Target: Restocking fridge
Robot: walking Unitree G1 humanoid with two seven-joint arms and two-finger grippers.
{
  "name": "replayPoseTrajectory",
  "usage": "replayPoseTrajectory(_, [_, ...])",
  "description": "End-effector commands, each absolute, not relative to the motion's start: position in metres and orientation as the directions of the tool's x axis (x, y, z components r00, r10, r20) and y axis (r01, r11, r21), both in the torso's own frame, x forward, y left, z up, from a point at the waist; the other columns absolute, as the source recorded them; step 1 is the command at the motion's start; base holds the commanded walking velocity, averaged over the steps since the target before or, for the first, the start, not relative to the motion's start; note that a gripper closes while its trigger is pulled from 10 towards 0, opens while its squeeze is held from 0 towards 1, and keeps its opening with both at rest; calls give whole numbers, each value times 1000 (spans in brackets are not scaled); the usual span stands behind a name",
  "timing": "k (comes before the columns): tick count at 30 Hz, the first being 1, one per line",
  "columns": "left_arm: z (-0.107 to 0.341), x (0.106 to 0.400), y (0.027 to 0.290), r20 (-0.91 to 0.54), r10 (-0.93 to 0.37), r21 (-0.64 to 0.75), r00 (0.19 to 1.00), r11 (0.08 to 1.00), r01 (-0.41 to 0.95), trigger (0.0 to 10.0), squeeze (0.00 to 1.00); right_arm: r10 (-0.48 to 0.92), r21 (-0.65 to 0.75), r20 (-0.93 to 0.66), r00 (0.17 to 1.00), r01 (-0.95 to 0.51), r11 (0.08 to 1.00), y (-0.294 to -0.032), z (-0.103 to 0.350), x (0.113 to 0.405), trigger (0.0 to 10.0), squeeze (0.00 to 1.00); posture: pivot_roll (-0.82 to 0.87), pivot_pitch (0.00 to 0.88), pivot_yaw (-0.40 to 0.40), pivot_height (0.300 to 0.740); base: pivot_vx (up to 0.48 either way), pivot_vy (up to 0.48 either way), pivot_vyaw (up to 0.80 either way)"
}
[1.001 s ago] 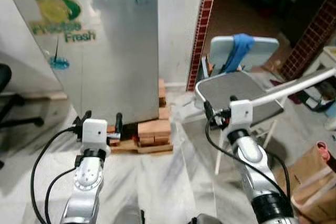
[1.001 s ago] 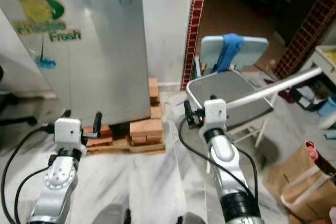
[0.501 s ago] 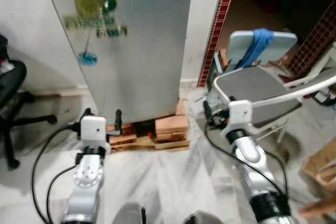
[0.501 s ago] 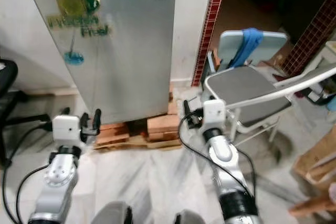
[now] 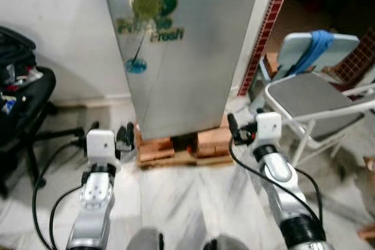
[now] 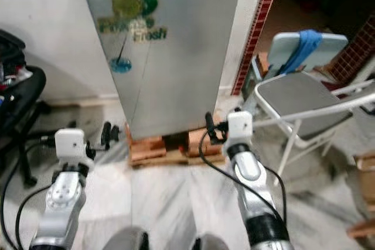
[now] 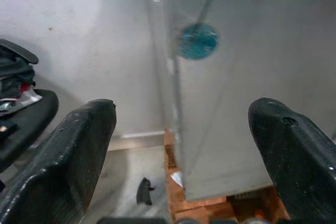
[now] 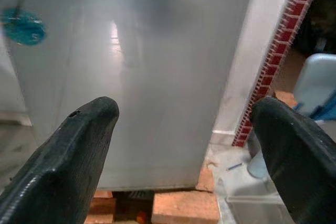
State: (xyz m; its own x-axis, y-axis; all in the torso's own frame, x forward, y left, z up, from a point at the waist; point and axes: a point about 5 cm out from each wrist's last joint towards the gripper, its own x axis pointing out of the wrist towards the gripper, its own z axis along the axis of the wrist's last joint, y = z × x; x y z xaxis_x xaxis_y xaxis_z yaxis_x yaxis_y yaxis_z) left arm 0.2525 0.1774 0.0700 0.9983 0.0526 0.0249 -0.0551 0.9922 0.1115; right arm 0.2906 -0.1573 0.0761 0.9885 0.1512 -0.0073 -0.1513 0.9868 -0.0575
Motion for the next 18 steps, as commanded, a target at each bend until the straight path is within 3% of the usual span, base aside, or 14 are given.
replayPoseTrajectory(1, [67, 250, 187, 11, 82, 130, 997, 988, -83, 10000, 0, 198, -80, 14, 980, -196, 977, -144, 82, 293, 10000, 0, 98, 59, -19, 740, 0, 480, 0])
replayPoseTrajectory(8, [71, 249, 188, 36, 67, 133, 997, 989, -71, 10000, 0, 200, -96, 21, 980, -197, 976, -139, 85, 292, 10000, 0, 100, 61, -15, 740, 0, 416, 0])
replayPoseTrajectory(18, [71, 249, 188, 43, 59, 134, 997, 989, -64, 10000, 0, 181, -106, 4, 983, -180, 978, -139, 82, 292, 10000, 0, 100, 60, -16, 740, 0, 0, 0])
